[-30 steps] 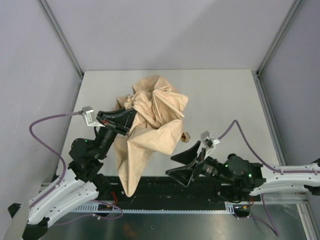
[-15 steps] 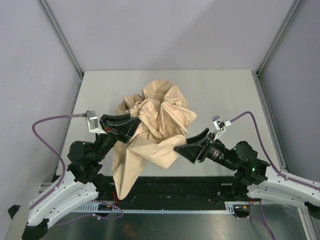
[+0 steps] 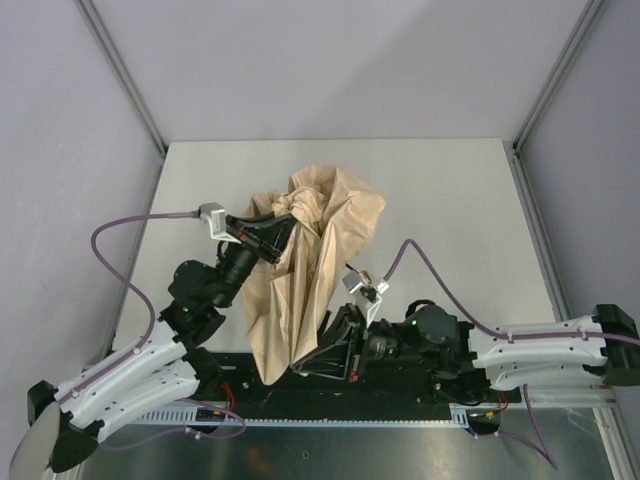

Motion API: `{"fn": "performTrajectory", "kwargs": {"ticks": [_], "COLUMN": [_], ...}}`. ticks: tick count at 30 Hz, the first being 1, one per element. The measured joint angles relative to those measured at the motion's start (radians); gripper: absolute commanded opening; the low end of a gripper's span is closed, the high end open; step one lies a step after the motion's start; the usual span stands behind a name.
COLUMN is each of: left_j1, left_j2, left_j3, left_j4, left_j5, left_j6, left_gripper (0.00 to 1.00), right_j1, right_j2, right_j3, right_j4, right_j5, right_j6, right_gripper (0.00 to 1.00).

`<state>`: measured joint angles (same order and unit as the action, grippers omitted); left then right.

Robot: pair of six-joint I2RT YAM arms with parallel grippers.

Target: Put away the umbrella

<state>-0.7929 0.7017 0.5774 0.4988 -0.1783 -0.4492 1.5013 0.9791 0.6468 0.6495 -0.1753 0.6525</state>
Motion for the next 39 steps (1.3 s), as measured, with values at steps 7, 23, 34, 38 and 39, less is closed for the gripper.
{"fn": "performTrajectory", "kwargs": {"ticks": [7, 23, 34, 38, 39], "left_j1": [-0.001, -0.001, 0.000, 0.000, 0.000], "left_j2": [-0.005, -0.157, -0.203, -0.198, -0.198], "left_j3": [0.000, -0.016, -0.015, -0.012, -0.012], "left_j4": [0.058, 0.035, -0.147, -0.186, -0.194], "left_j5": [-0.037, 0.055, 0.237, 0.317, 0.339], "left_j6": [-0.040, 0.018, 0.018, -0.016, -0.025], "left_gripper": [0.00, 0.00, 0.00, 0.00, 0.00], "right_j1": [0.045, 0.034, -0.370, -0.481, -0.497], "right_j2": [0.088, -0.280, -0.279, -0.154, -0.128], "right_j3": [0.024, 0.039, 0.422, 0.461, 0.461], "right_j4": [0.022, -0.701, -0.935, -0.934, -0.940], "right_j5": [0.072, 0.266, 0.271, 0.129, 0.089], "right_j6": [-0.022, -0.100, -0.333, -0.405, -0.421], "right_gripper": [0.47, 0.95, 0.99, 0.99, 0.99]}}
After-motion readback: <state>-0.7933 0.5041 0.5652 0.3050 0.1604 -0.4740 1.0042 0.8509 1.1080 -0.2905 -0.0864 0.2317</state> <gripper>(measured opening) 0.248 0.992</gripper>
